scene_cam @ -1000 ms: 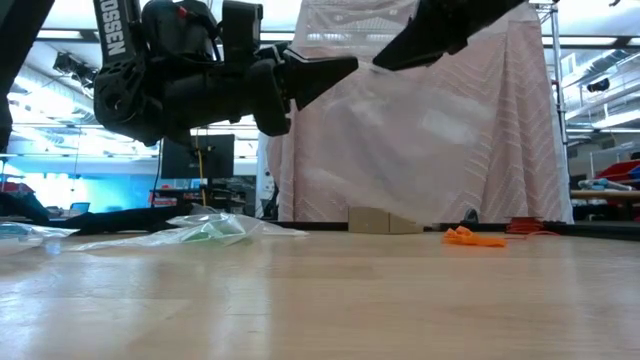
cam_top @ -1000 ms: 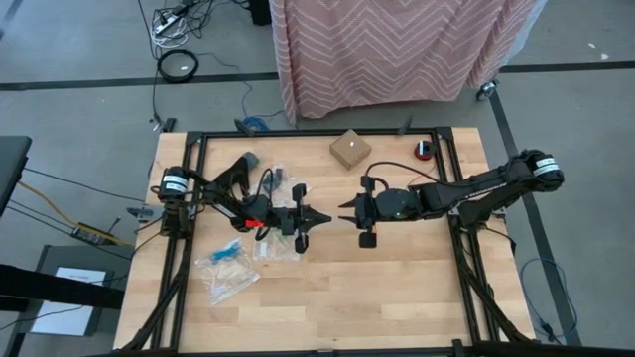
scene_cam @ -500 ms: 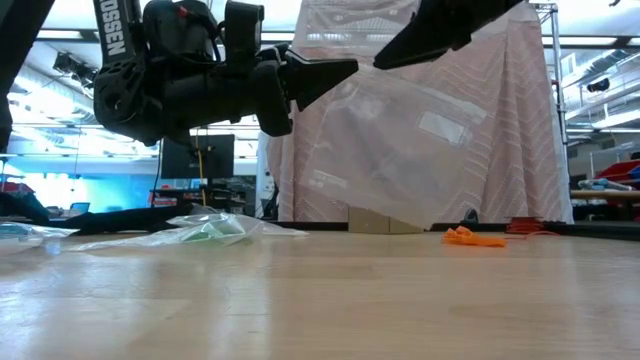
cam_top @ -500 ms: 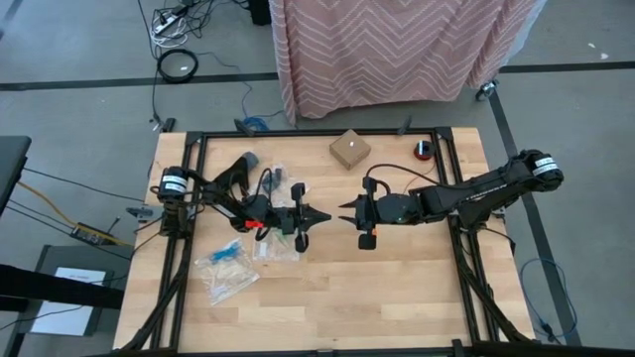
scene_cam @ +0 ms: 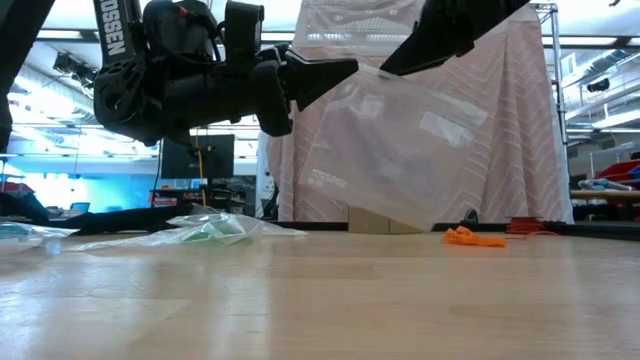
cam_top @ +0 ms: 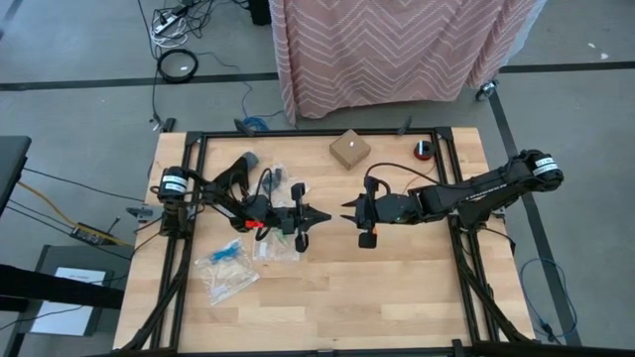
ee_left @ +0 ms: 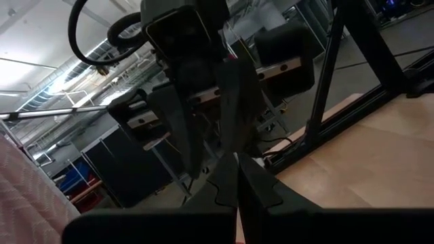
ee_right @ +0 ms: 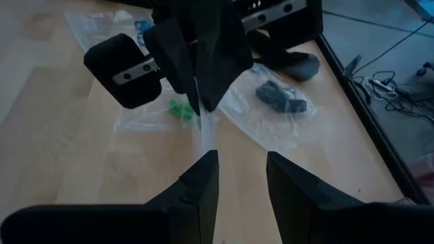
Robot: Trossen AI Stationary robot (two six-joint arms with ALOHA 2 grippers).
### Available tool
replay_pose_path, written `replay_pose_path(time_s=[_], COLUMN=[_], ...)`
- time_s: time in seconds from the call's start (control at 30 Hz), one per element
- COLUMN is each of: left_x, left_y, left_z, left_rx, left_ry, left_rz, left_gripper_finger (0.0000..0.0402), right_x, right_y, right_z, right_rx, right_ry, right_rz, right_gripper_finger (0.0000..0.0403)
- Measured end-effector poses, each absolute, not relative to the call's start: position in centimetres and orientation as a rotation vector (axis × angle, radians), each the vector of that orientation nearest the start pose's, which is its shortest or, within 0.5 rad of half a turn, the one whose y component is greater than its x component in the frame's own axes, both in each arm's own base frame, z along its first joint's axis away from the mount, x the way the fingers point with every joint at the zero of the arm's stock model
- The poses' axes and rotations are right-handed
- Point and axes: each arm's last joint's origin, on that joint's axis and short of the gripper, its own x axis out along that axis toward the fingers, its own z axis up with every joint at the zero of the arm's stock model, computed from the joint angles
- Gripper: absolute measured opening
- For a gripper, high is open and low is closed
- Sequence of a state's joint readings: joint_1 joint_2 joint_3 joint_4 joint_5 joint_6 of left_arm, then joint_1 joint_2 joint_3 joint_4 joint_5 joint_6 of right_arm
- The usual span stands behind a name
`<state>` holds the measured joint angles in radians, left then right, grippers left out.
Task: Sort rubber bands
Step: Open the transparent zip bag
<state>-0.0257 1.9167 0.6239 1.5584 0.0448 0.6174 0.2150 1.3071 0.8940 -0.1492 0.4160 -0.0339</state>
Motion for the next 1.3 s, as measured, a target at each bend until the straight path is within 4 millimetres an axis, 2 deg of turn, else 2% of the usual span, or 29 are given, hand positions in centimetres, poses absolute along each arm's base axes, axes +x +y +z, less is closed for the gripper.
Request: replay_pose_path(time_s=[0.5, 0.73, 1.3], left_x=[32.8, 32.8, 32.8], left_y=[-0.9, -0.9, -0.9], left_z=[15.7, 15.7, 15.7], left_rx=[0.616, 0.617, 0.618], left_ry=[-0.265, -0.264, -0.265], left_rz=[0.033, 0.033, 0.032], left_gripper_finger=[0.0004, 0.0004, 0.0004], right_x=[27.4, 27.1, 27.2], right_y=[6.3, 5.9, 5.2], right_z=[26.8, 26.4, 26.3], right_rx=[-0.254, -0.274, -0.245], right_ry=[0.500, 0.546, 0.562], right_rz=[-0.167, -0.249, -0.224], right_gripper_finger=[0.0111, 0.0111, 0.0111])
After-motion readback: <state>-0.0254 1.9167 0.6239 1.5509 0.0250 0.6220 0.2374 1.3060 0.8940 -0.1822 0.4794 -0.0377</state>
